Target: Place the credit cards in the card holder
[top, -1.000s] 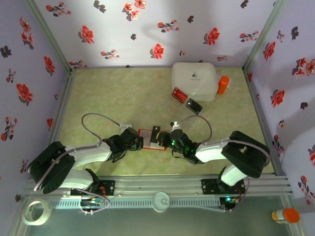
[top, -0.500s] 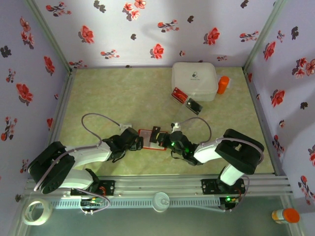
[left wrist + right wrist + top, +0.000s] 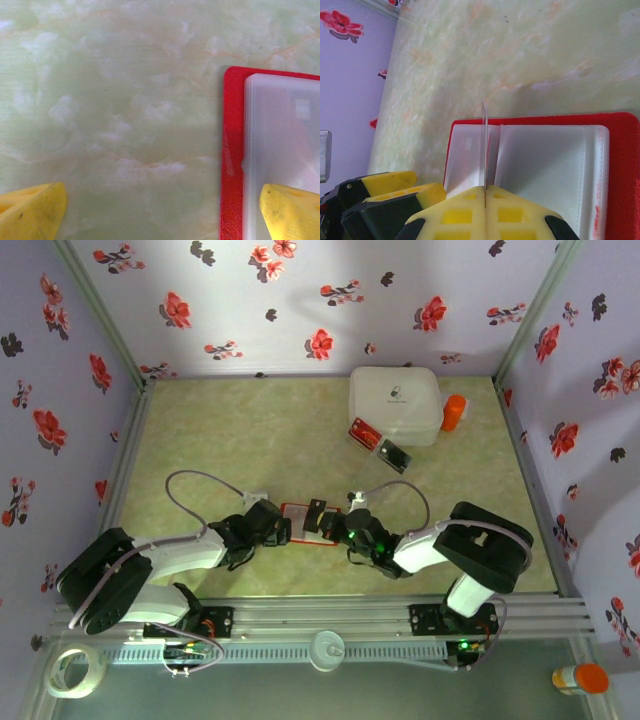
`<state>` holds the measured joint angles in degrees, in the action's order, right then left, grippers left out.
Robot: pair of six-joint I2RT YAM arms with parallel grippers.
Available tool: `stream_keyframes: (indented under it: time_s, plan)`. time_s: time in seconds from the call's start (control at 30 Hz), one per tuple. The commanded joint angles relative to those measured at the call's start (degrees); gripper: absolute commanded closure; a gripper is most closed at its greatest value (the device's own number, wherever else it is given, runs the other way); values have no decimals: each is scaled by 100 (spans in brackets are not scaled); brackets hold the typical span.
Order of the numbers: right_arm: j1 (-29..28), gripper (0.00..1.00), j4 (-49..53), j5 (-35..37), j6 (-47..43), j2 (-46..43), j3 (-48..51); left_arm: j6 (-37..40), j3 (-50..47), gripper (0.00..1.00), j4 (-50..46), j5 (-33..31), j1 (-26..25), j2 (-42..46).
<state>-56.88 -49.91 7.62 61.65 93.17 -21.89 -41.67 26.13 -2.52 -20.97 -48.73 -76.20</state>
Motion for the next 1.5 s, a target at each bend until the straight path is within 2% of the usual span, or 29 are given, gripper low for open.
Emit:
stream_keyframes:
  time_s: [0.0,0.47,1.0,1.47]
  plan:
    - [-70,100,-190,178,131,122,95,-171,-152,0,-356,-122,39,9]
    - [-151,100,215,345,462,96,192,-157,-150,0,-363,-118,39,35]
    - [-178,100,863,7,620,131,-32,-148,-100,0,-384,-118,39,27]
    - [-167,100,1020,-296,662,273,-156,-146,-95,0,-398,-118,40,34]
